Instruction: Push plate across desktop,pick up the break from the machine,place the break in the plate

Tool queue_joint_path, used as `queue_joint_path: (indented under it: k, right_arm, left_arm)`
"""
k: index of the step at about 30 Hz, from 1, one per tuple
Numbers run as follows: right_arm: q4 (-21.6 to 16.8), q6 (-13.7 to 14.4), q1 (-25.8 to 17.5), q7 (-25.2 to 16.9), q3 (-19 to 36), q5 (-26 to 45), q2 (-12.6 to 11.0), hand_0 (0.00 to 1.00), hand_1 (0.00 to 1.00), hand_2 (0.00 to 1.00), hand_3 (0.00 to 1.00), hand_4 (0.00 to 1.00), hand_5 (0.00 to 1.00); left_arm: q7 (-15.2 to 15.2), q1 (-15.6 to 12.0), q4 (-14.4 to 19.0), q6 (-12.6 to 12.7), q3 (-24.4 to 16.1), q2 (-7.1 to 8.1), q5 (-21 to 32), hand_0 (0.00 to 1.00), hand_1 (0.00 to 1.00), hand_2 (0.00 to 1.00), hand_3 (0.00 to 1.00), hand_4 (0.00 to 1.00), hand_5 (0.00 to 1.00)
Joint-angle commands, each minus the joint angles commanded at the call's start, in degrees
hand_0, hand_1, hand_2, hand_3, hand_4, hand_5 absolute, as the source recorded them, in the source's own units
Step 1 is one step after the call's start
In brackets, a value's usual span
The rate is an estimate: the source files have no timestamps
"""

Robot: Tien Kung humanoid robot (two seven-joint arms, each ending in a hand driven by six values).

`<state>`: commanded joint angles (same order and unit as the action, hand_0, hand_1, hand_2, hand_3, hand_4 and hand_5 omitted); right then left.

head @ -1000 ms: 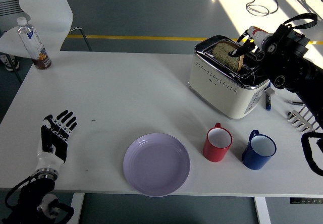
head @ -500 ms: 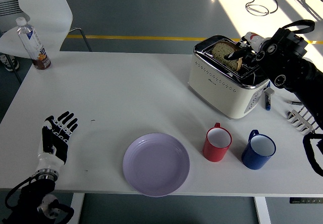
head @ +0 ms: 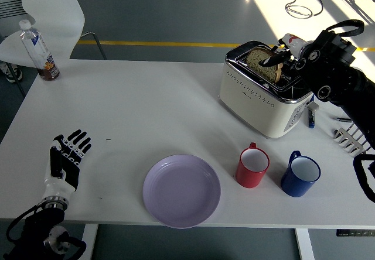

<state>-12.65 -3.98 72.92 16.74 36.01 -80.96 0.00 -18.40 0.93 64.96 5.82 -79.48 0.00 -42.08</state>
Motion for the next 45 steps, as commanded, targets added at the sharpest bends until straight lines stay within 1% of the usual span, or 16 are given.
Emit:
queue_joint_path:
  k: [5, 6, 11, 12, 17, 18, 24, 25, 27, 35, 39, 42, 44, 45]
  right_arm:
    - [-0.25, 0.02, -0.01, -0.69, -0.87, 2.03, 0.0, 0.44, 0.487, 0.497, 0.629, 0.762, 0.258]
    - [-0.29, 0.05, -0.01, -0.76, -0.88, 2.15, 0.0, 0.418, 0.455, 0.476, 0.583, 0.565, 0.058]
    - [-0.54, -0.29, -0.13, -1.08, -1.46, 4.16, 0.0, 0.418, 0.455, 0.476, 0.583, 0.565, 0.058]
    - [-0.54, -0.31, -0.14, -1.13, -1.57, 4.35, 0.0, 0.405, 0.44, 0.475, 0.554, 0.482, 0.002]
    - [-0.41, 0.62, -0.22, -2.03, -2.67, 5.86, 0.0, 0.405, 0.44, 0.475, 0.554, 0.482, 0.002]
    - [-0.41, 0.7, -0.23, -2.13, -2.78, 6.02, 0.0, 0.461, 0.444, 0.473, 0.534, 0.423, 0.002]
    - [-0.76, 1.57, -0.21, -2.2, -2.97, 6.36, 0.0, 0.461, 0.444, 0.473, 0.534, 0.423, 0.002]
    - [-0.92, 1.66, -0.21, -2.11, -2.77, 6.16, 0.0, 0.476, 0.43, 0.459, 0.513, 0.394, 0.002]
    - [-1.62, 1.6, -0.23, -1.91, -1.85, 5.24, 0.0, 0.476, 0.43, 0.459, 0.513, 0.394, 0.002]
    - [-6.43, 1.75, 0.56, -1.05, 0.8, -0.73, 0.0, 0.468, 0.421, 0.451, 0.497, 0.382, 0.002]
    - [-9.93, 1.71, 1.04, -0.44, 2.18, -4.09, 0.0, 0.467, 0.421, 0.451, 0.496, 0.371, 0.002]
    - [-13.31, 1.94, 1.33, 0.36, 3.36, -6.83, 0.0, 0.462, 0.418, 0.45, 0.496, 0.367, 0.002]
    - [-15.32, 2.05, 1.46, 0.84, 4.19, -8.47, -0.2, 0.462, 0.418, 0.45, 0.496, 0.367, 0.002]
    - [-16.43, 2.21, 1.53, 1.13, 4.78, -9.38, -0.85, 0.462, 0.418, 0.45, 0.496, 0.367, 0.002]
  left_arm:
    - [0.01, 0.05, -0.21, -0.03, -0.01, 0.0, -0.07, 0.785, 0.706, 0.714, 0.602, 0.377, 0.95]
    - [0.01, 0.06, -0.24, -0.02, -0.02, 0.0, -0.08, 0.784, 0.704, 0.714, 0.601, 0.376, 0.947]
    - [0.02, 0.11, -0.31, -0.05, -0.03, 0.0, -0.15, 0.784, 0.704, 0.714, 0.601, 0.376, 0.947]
    - [0.02, 0.12, -0.33, -0.05, -0.04, 0.0, -0.16, 0.784, 0.703, 0.713, 0.601, 0.378, 0.933]
    - [0.03, 0.17, -0.58, -0.08, -0.06, 0.0, -0.26, 0.784, 0.703, 0.713, 0.601, 0.378, 0.933]
    - [0.03, 0.19, -0.62, -0.09, -0.05, 0.0, -0.27, 0.784, 0.699, 0.71, 0.601, 0.377, 0.928]
    - [0.03, 0.31, -0.85, -0.12, -0.05, 0.0, -0.38, 0.784, 0.699, 0.71, 0.601, 0.377, 0.928]
    - [0.03, 0.31, -0.87, -0.12, -0.07, 0.0, -0.4, 0.784, 0.696, 0.707, 0.599, 0.377, 0.925]
    - [0.04, 0.31, -0.87, -0.12, -0.1, 0.0, -0.42, 0.784, 0.696, 0.707, 0.599, 0.377, 0.925]
    - [0.13, 0.24, -1.04, -0.22, -0.03, 0.0, -0.45, 0.779, 0.696, 0.706, 0.597, 0.378, 0.926]
    - [0.17, 0.22, -1.02, -0.27, 0.06, 0.0, -0.48, 0.778, 0.693, 0.706, 0.595, 0.379, 0.927]
    - [0.2, 0.21, -1.03, -0.27, 0.04, 0.0, -0.51, 0.778, 0.693, 0.706, 0.596, 0.382, 0.935]
    - [0.2, 0.17, -1.02, -0.26, 0.02, 0.0, -0.56, 0.778, 0.693, 0.706, 0.596, 0.382, 0.935]
    - [0.21, 0.14, -1.04, -0.25, -0.02, 0.0, -0.57, 0.778, 0.693, 0.706, 0.596, 0.382, 0.935]
